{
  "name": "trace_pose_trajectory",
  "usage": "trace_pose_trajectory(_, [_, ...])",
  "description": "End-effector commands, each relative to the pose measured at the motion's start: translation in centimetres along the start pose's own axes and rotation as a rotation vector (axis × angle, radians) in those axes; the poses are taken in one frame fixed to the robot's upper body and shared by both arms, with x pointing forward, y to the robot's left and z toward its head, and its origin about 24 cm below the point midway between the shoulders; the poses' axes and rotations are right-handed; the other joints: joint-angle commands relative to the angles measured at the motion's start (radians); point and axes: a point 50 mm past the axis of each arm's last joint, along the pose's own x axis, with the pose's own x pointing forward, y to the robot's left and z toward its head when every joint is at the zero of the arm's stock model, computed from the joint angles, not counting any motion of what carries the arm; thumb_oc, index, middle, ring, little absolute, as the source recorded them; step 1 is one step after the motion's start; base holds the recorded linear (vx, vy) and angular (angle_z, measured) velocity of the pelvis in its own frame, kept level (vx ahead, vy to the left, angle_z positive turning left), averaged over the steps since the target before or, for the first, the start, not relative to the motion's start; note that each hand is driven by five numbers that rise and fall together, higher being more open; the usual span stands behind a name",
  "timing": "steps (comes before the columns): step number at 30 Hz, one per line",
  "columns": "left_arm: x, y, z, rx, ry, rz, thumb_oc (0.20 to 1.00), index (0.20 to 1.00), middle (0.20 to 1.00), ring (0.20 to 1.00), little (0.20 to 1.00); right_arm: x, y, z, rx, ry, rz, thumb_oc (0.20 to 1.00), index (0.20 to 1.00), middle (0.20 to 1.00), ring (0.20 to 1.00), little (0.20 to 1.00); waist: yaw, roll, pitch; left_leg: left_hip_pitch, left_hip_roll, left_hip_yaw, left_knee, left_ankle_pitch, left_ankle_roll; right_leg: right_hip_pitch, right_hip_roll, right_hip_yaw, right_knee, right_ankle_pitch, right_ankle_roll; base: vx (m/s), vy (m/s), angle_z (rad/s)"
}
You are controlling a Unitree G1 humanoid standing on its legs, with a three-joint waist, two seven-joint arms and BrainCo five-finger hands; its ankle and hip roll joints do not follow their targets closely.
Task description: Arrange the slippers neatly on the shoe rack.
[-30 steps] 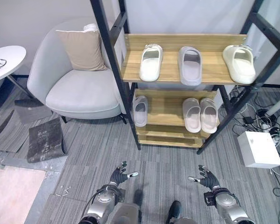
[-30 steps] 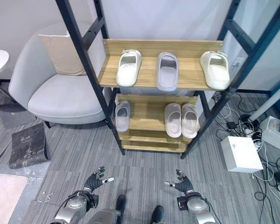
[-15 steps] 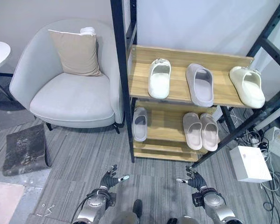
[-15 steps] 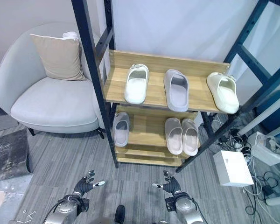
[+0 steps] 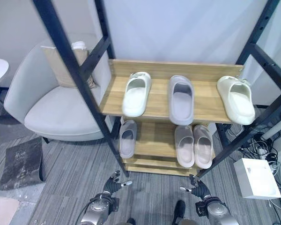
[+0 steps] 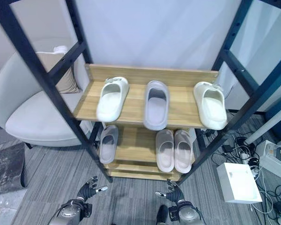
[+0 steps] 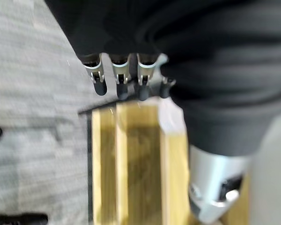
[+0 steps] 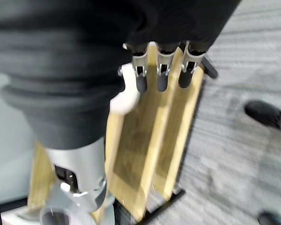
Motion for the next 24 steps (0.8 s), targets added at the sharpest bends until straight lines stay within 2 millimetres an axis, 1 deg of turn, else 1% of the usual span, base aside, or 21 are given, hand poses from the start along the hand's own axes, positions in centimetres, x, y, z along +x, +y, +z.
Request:
trace_pose_trajectory(1, [1.0, 0.0, 4.1, 0.041, -0.154, -0.023, 1.000, 1.000, 1.000, 1.000, 1.000, 0.7, -0.2, 3.6, -0.020, -0.147, 0.012, 1.000, 1.000, 1.000, 1.000, 1.000, 0.024, -0.032, 0.015, -0.056, -0.048, -0.043, 0.206, -0.007, -0.030, 0.055, -0.023, -0.007, 0.002, -0.096, 0.061, 0.09, -0.130, 0.19])
trace_pose_trajectory(2, [1.0, 0.0, 4.1, 0.041, -0.154, -0.023, 1.000, 1.000, 1.000, 1.000, 1.000, 0.7, -0.2, 3.6, -0.020, -0.147, 0.012, 1.000, 1.000, 1.000, 1.000, 1.000, 0.023, -0.031, 0.016, -0.058, -0.048, -0.044, 0.211, -0.010, -0.030, 0.055, -0.023, -0.008, 0.002, -0.096, 0.061, 0.09, -0.174, 0.06])
trace_pose_trajectory(3, [1.1, -0.3, 4.4, 0.031, -0.162, -0.031, 1.000, 1.000, 1.000, 1.000, 1.000, 0.8, -0.2, 4.1, -0.024, -0.167, 0.018, 1.000, 1.000, 1.000, 1.000, 1.000, 0.038, -0.033, 0.038, -0.106, -0.062, -0.055, 0.319, 0.038, -0.044, 0.080, -0.018, -0.006, 0.002, -0.115, 0.044, 0.04, -0.107, -0.10])
trace_pose_trajectory(4, [1.1, -0.3, 4.4, 0.031, -0.163, -0.031, 1.000, 1.000, 1.000, 1.000, 1.000, 0.8, -0.3, 4.1, -0.024, -0.167, 0.018, 1.000, 1.000, 1.000, 1.000, 1.000, 0.036, -0.033, 0.038, -0.110, -0.062, -0.057, 0.324, 0.036, -0.043, 0.079, -0.018, -0.007, 0.002, -0.115, 0.044, 0.06, -0.167, -0.04])
trace_pose_trajectory(5, [1.2, -0.5, 4.6, 0.031, -0.170, -0.038, 1.000, 1.000, 1.000, 1.000, 1.000, 0.8, -0.3, 4.3, -0.031, -0.174, 0.017, 1.000, 1.000, 1.000, 1.000, 1.000, 0.043, -0.038, 0.053, -0.144, -0.073, -0.055, 0.388, 0.058, -0.049, 0.090, -0.021, -0.011, 0.002, -0.123, 0.037, 0.02, -0.093, -0.04])
trace_pose_trajectory(6, [1.2, -0.8, 4.7, 0.035, -0.171, -0.047, 1.000, 1.000, 1.000, 1.000, 1.000, 0.8, -0.4, 4.3, -0.035, -0.173, 0.015, 1.000, 1.000, 1.000, 1.000, 1.000, 0.043, -0.040, 0.060, -0.174, -0.074, -0.037, 0.409, 0.058, -0.047, 0.093, -0.021, -0.018, 0.002, -0.134, 0.032, 0.04, -0.119, -0.01])
trace_pose_trajectory(7, [1.2, -1.0, 4.8, 0.036, -0.174, -0.052, 1.000, 1.000, 1.000, 1.000, 1.000, 0.8, -0.5, 4.4, -0.038, -0.173, 0.012, 1.000, 1.000, 1.000, 1.000, 1.000, 0.043, -0.041, 0.063, -0.191, -0.072, -0.021, 0.373, 0.052, -0.042, 0.093, -0.019, -0.021, 0.002, -0.144, 0.031, 0.10, -0.072, 0.00])
trace_pose_trajectory(8, [1.3, -1.1, 4.4, 0.044, -0.155, -0.053, 1.000, 1.000, 1.000, 1.000, 1.000, 0.9, -0.7, 4.3, -0.038, -0.168, 0.006, 1.000, 1.000, 1.000, 1.000, 1.000, 0.039, -0.037, 0.054, -0.207, -0.063, 0.015, 0.240, 0.018, -0.028, 0.092, -0.015, -0.029, 0.002, -0.160, 0.039, 0.10, -0.040, 0.14])
trace_pose_trajectory(9, [1.3, -1.1, 4.4, 0.044, -0.155, -0.053, 1.000, 1.000, 1.000, 1.000, 1.000, 0.8, -0.7, 4.3, -0.039, -0.168, 0.006, 1.000, 1.000, 1.000, 1.000, 1.000, 0.041, -0.037, 0.054, -0.201, -0.062, 0.017, 0.232, 0.020, -0.028, 0.093, -0.014, -0.027, 0.002, -0.162, 0.039, 0.15, -0.004, 0.36])
trace_pose_trajectory(10, [1.3, -1.4, 3.9, 0.064, -0.139, -0.058, 1.000, 1.000, 1.000, 1.000, 1.000, 0.8, -0.8, 4.1, -0.040, -0.161, 0.002, 1.000, 1.000, 1.000, 1.000, 1.000, 0.035, -0.022, 0.048, -0.240, -0.051, 0.063, 0.104, 0.073, -0.016, 0.104, -0.002, -0.041, 0.002, -0.171, 0.045, 0.08, 0.008, 0.42])
trace_pose_trajectory(11, [1.3, -1.4, 3.9, 0.063, -0.138, -0.058, 1.000, 1.000, 1.000, 1.000, 1.000, 0.8, -0.8, 4.0, -0.040, -0.160, 0.002, 1.000, 1.000, 1.000, 1.000, 1.000, 0.036, -0.022, 0.047, -0.234, -0.051, 0.064, 0.093, 0.079, -0.016, 0.104, -0.003, -0.040, 0.002, -0.172, 0.044, 0.11, -0.003, 0.51])
trace_pose_trajectory(12, [1.3, -1.3, 3.6, 0.068, -0.126, -0.055, 1.000, 1.000, 1.000, 1.000, 1.000, 0.7, -0.8, 4.2, -0.042, -0.168, 0.001, 1.000, 1.000, 1.000, 1.000, 1.000, 0.037, -0.018, 0.048, -0.251, -0.045, 0.096, 0.058, 0.119, -0.021, 0.110, 0.007, -0.046, 0.002, -0.182, 0.041, 0.05, -0.017, 0.32])
trace_pose_trajectory(14, [1.2, -1.1, 3.4, 0.064, -0.124, -0.048, 1.000, 1.000, 1.000, 1.000, 1.000, 0.6, -0.6, 4.1, -0.048, -0.168, 0.010, 1.000, 1.000, 1.000, 1.000, 1.000, 0.041, -0.018, 0.043, -0.235, -0.048, 0.086, 0.040, 0.117, -0.018, 0.108, 0.011, -0.042, 0.002, -0.182, 0.041, 0.08, -0.001, 0.00])
trace_pose_trajectory(15, [1.2, -1.0, 3.4, 0.067, -0.121, -0.045, 1.000, 1.000, 1.000, 1.000, 1.000, 0.6, -0.5, 3.9, -0.062, -0.160, 0.012, 1.000, 1.000, 1.000, 1.000, 1.000, 0.034, -0.014, 0.033, -0.209, -0.052, 0.085, 0.004, 0.120, -0.014, 0.110, 0.013, -0.045, 0.002, -0.182, 0.042, 0.13, 0.034, -0.31])
trace_pose_trajectory(17, [1.1, -1.0, 3.2, 0.067, -0.115, -0.046, 1.000, 1.000, 1.000, 1.000, 1.000, 0.6, -0.5, 3.7, -0.061, -0.155, 0.013, 1.000, 1.000, 1.000, 1.000, 1.000, 0.030, -0.012, 0.026, -0.194, -0.052, 0.088, -0.009, 0.122, -0.014, 0.112, 0.012, -0.045, 0.002, -0.183, 0.042, 0.09, 0.043, -0.24])
trace_pose_trajectory(19, [1.0, -0.7, 2.9, 0.060, -0.106, -0.037, 1.000, 1.000, 1.000, 1.000, 1.000, 0.3, -0.4, 4.3, -0.119, -0.192, 0.025, 1.000, 1.000, 1.000, 1.000, 1.000, 0.026, -0.010, 0.014, -0.160, -0.054, 0.097, -0.026, 0.113, -0.008, 0.119, 0.009, -0.041, 0.002, -0.187, 0.042, 0.08, 0.064, 0.04])
trace_pose_trajectory(20, [1.0, -0.7, 2.9, 0.060, -0.106, -0.037, 1.000, 1.000, 1.000, 1.000, 1.000, 0.3, -0.4, 4.3, -0.119, -0.192, 0.025, 1.000, 1.000, 1.000, 1.000, 1.000, 0.027, -0.010, 0.015, -0.159, -0.054, 0.097, -0.026, 0.113, -0.008, 0.119, 0.009, -0.041, 0.002, -0.187, 0.042, 0.05, 0.047, 0.00])
trace_pose_trajectory(21, [1.0, -0.7, 3.1, 0.065, -0.114, -0.038, 1.000, 1.000, 1.000, 1.000, 1.000, 0.0, -0.5, 5.4, -0.177, -0.241, 0.026, 1.000, 1.000, 1.000, 1.000, 1.000, 0.025, -0.013, 0.014, -0.150, -0.053, 0.100, -0.030, 0.109, -0.005, 0.122, 0.010, -0.039, 0.002, -0.189, 0.041, 0.02, 0.017, -0.04])
trace_pose_trajectory(22, [1.0, -0.7, 3.1, 0.065, -0.113, -0.038, 1.000, 1.000, 1.000, 1.000, 1.000, 0.0, -0.5, 5.4, -0.177, -0.240, 0.026, 1.000, 1.000, 1.000, 1.000, 1.000, 0.025, -0.012, 0.015, -0.149, -0.053, 0.100, -0.030, 0.109, -0.005, 0.123, 0.010, -0.039, 0.002, -0.189, 0.041, 0.04, 0.025, -0.06])
trace_pose_trajectory(23, [0.9, -0.7, 3.5, 0.076, -0.135, -0.040, 1.000, 1.000, 1.000, 1.000, 1.000, -0.8, -0.8, 7.0, -0.288, -0.332, 0.022, 1.000, 1.000, 1.000, 1.000, 1.000, 0.023, -0.018, 0.017, -0.141, -0.052, 0.100, -0.030, 0.102, -0.003, 0.125, 0.011, -0.035, 0.002, -0.189, 0.043, 0.00, 0.000, 0.00])
trace_pose_trajectory(24, [0.9, -0.6, 3.8, 0.082, -0.148, -0.034, 1.000, 1.000, 1.000, 1.000, 1.000, -1.3, -0.9, 7.7, -0.317, -0.375, 0.024, 1.000, 1.000, 1.000, 1.000, 1.000, 0.021, -0.022, 0.019, -0.138, -0.052, 0.099, -0.030, 0.099, -0.002, 0.126, 0.012, -0.034, 0.002, -0.190, 0.044, 0.00, 0.000, 0.00])
